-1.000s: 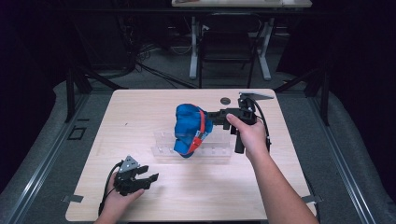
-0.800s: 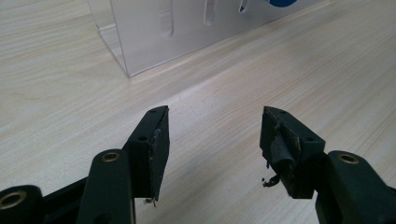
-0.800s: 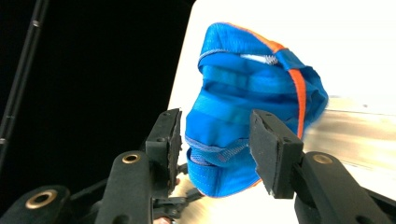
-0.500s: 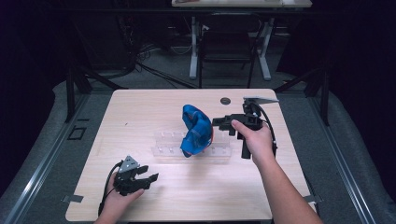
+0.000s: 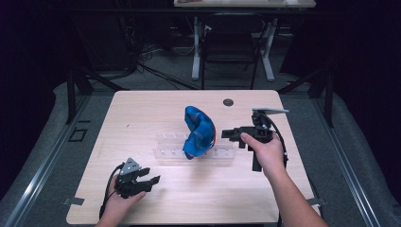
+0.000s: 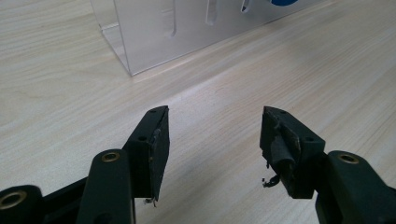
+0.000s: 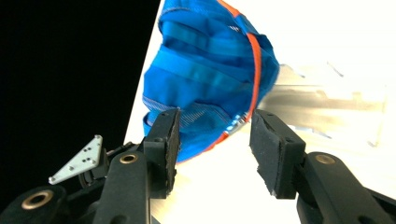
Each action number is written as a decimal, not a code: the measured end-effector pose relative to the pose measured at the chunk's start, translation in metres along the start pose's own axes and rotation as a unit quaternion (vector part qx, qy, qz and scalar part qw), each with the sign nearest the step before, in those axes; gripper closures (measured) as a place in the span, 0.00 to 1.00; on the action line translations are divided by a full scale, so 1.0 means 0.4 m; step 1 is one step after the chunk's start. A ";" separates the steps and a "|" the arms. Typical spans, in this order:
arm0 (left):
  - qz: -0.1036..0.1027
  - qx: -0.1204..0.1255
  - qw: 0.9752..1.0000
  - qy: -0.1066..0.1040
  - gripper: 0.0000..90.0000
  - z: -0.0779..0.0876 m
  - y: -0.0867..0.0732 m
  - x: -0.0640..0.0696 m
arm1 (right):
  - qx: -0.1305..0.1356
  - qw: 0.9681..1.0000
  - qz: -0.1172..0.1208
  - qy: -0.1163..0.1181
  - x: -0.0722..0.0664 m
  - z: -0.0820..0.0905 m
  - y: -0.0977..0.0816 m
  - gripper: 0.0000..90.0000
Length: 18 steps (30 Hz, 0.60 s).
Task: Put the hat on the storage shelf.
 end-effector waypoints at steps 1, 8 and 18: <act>0.000 0.000 1.000 0.000 0.48 0.000 0.000 0.000 | 0.000 1.000 0.001 -0.002 0.004 0.001 -0.004 0.58; 0.003 -0.001 1.000 0.000 0.48 -0.001 -0.001 -0.001 | -0.003 1.000 0.004 -0.010 0.026 0.007 -0.031 0.57; 0.003 0.000 1.000 0.002 0.48 -0.001 -0.002 -0.003 | -0.010 0.998 0.042 -0.040 0.057 0.015 -0.091 0.53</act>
Point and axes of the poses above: each handheld gripper's, and its own axes: z roughly backward along the jaws, y roughly out of its top, x roughly to its right, the point moved 3 cm from there along -z, roughly forward along the jaws, and after that the axes turned 13 degrees about y, right-handed, at the moved point
